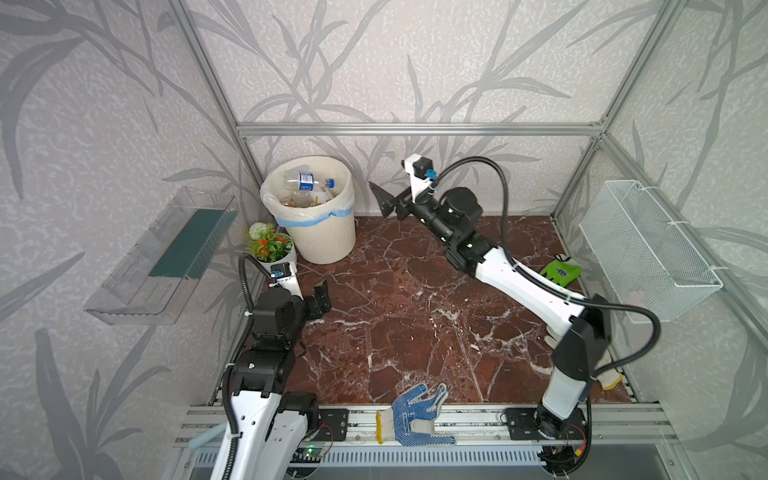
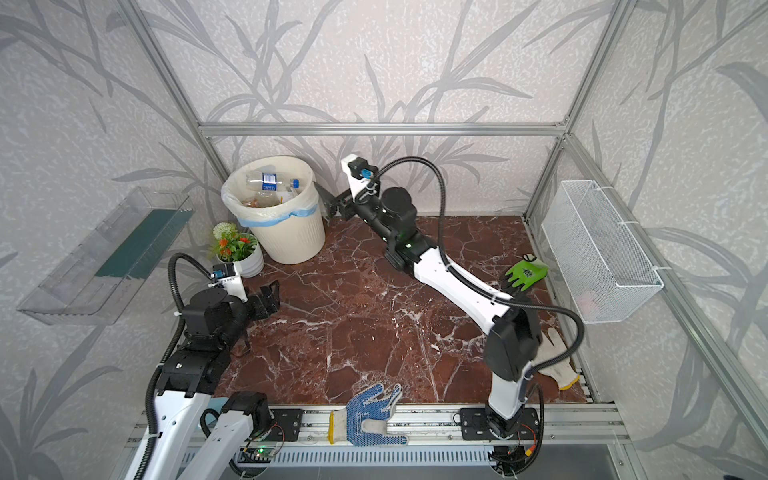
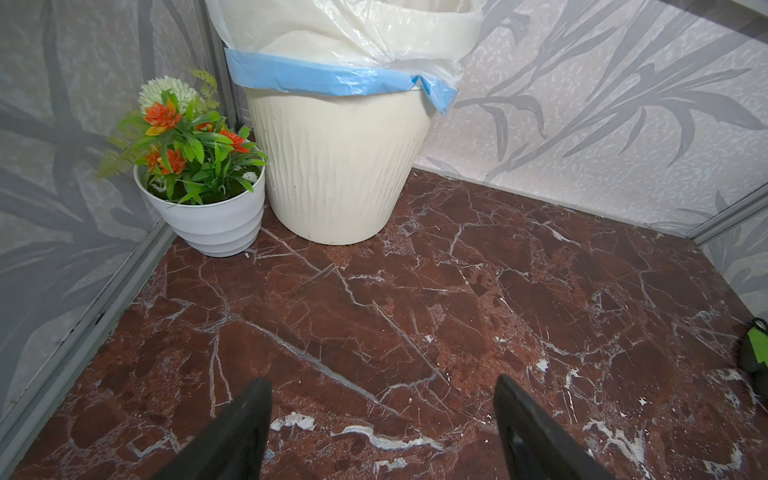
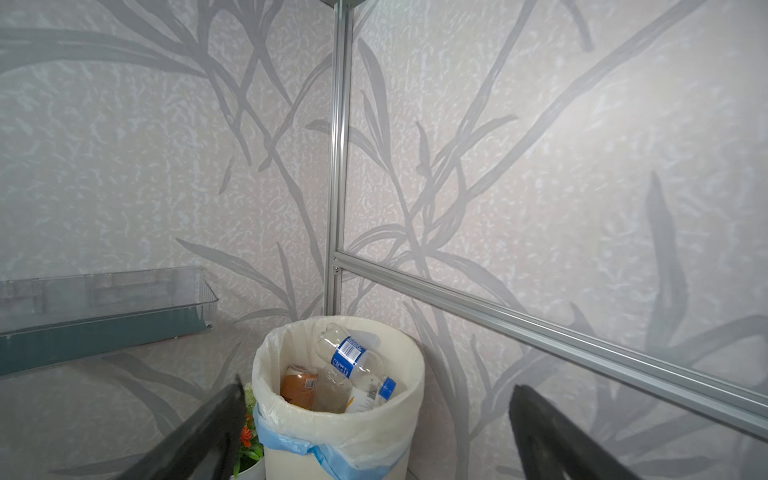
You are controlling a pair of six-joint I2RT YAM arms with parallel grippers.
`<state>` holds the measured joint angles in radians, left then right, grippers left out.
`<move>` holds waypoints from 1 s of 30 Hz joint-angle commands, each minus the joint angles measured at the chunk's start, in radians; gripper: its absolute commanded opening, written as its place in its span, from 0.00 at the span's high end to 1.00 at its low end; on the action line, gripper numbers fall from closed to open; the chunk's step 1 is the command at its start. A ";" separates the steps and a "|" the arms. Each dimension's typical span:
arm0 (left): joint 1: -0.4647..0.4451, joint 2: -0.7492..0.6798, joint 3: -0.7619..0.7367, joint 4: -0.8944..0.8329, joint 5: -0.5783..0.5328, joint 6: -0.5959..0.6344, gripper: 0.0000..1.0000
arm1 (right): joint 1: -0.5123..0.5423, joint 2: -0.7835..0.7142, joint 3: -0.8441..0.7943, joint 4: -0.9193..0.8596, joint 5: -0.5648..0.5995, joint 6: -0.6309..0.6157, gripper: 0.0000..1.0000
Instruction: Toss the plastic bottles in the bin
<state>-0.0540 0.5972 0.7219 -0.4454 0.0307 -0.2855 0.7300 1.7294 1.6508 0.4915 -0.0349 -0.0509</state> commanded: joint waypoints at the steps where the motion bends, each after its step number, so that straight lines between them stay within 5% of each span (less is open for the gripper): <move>1: -0.010 0.035 -0.020 0.098 0.023 -0.062 0.17 | -0.053 -0.120 -0.191 0.040 0.092 0.017 0.01; 5: -0.051 0.119 -0.045 0.201 -0.056 -0.116 0.17 | -0.130 -0.280 -0.482 0.034 0.205 0.027 0.01; 11: -0.171 0.298 -0.099 0.423 -0.374 -0.096 0.12 | -0.308 -0.476 -0.850 -0.070 0.342 0.121 0.01; 16: -0.174 0.439 -0.164 0.648 -0.594 -0.073 0.07 | -0.401 -0.584 -1.078 -0.034 0.498 0.122 0.01; 23: -0.100 0.530 -0.184 0.727 -0.726 0.000 0.06 | -0.511 -0.573 -1.218 0.015 0.634 0.150 0.01; 30: -0.025 0.582 -0.320 0.905 -0.742 0.018 0.06 | -0.531 -0.366 -1.283 0.223 0.731 0.120 0.01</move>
<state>-0.1085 1.1427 0.4492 0.3489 -0.6647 -0.2787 0.2008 1.2980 0.3939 0.5690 0.6212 0.0792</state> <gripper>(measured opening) 0.941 0.991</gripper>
